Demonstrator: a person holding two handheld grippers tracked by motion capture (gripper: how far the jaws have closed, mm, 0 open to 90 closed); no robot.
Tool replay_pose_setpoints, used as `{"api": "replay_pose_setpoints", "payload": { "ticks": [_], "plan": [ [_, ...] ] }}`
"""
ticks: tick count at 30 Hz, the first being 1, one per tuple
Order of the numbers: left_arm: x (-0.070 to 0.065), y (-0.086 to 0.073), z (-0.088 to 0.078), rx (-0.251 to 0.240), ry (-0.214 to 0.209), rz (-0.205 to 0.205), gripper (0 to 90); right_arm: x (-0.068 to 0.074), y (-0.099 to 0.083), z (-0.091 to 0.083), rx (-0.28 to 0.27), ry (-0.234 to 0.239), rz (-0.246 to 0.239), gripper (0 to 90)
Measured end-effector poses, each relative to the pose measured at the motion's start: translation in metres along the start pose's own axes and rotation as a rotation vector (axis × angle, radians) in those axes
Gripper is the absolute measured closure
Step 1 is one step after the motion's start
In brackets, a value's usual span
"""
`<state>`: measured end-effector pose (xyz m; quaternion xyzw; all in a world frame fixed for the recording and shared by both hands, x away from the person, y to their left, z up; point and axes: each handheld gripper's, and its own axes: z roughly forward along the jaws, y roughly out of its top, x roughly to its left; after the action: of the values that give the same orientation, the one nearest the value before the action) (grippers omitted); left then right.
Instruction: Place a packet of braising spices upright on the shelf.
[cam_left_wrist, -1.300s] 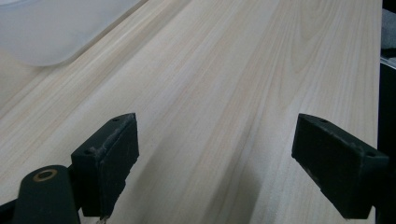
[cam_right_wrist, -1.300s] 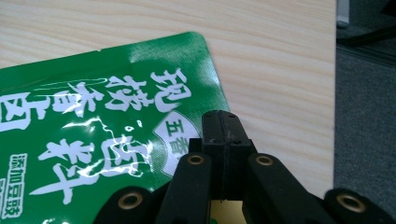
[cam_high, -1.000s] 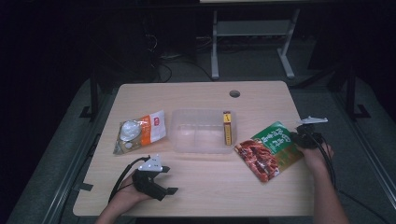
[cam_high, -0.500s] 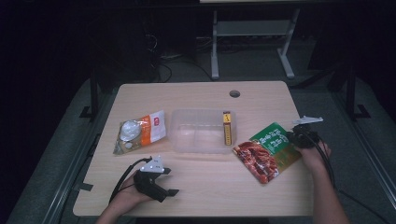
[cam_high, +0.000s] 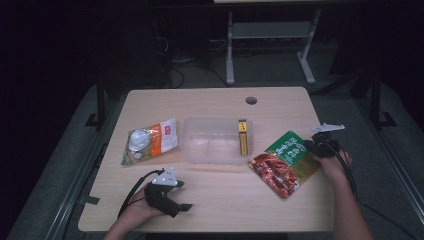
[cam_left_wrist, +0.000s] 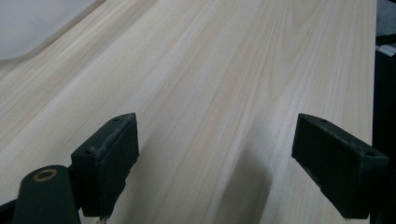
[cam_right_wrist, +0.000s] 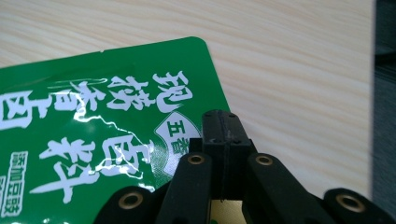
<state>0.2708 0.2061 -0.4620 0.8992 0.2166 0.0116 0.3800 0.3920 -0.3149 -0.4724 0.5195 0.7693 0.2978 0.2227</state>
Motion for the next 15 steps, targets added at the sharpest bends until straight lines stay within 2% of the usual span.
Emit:
{"api": "replay_pose_setpoints", "payload": {
  "ticks": [6, 15],
  "plan": [
    [0.001, -0.001, -0.002, 0.005, 0.006, 0.007, 14.3, 0.006, 0.001, -0.002, 0.015, 0.034, -0.03, 90.0],
    [0.0, 0.001, -0.002, 0.003, 0.008, 0.013, 14.2, 0.023, -0.018, -0.025, 0.044, 0.092, -0.085, 90.0]
  ]
}}
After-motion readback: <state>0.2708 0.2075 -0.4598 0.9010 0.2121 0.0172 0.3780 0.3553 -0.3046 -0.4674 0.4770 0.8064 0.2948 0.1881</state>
